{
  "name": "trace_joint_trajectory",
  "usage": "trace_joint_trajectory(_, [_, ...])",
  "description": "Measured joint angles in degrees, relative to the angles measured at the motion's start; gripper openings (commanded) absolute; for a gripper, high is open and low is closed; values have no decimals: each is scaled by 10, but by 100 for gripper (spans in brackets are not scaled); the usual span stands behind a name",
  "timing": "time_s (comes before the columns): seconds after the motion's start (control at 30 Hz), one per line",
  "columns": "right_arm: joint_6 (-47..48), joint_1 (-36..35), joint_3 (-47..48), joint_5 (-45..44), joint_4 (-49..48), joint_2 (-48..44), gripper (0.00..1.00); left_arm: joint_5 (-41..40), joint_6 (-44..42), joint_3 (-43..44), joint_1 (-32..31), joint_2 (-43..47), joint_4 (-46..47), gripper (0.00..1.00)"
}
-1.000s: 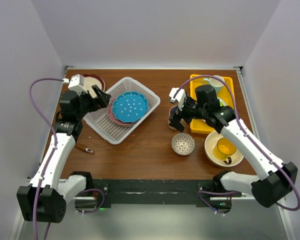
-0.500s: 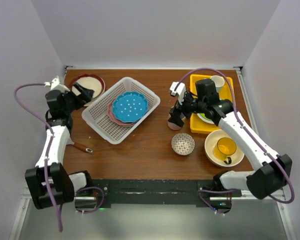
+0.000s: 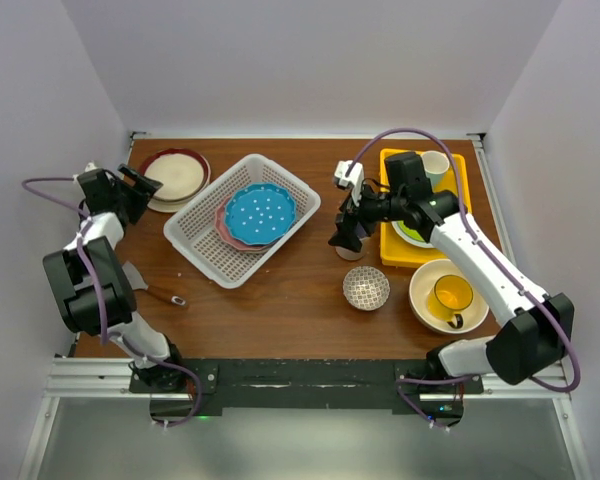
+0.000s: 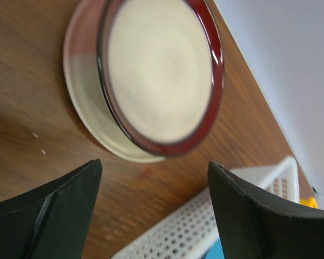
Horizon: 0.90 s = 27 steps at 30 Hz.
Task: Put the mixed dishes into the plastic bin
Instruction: Pick up the plate at the center of the board.
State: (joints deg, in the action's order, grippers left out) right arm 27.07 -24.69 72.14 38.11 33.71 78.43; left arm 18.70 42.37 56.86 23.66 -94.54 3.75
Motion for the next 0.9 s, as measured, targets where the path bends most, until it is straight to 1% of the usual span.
trace_joint_trajectory(0.13, [0, 0, -8, 17, -1, -12, 98, -57, -2, 53, 0, -29, -33, 75])
trace_joint_trajectory(0.27, [1, 0, -12, 25, -4, -14, 98, -86, -6, 93, 0, -66, -57, 72])
trace_joint_trajectory(0.5, [2, 0, -14, 30, -4, -15, 98, -107, -23, 136, 0, -132, -94, 67])
trace_joint_trajectory(0.67, [2, 0, -18, 32, -8, -16, 98, -112, -32, 170, -2, -159, -110, 64])
trace_joint_trajectory(0.77, [2, 0, -22, 33, -8, -16, 98, -116, -36, 188, -5, -171, -112, 59])
trace_joint_trajectory(0.9, [3, 0, -23, 35, -9, -16, 98, -119, -41, 212, -10, -191, -118, 56])
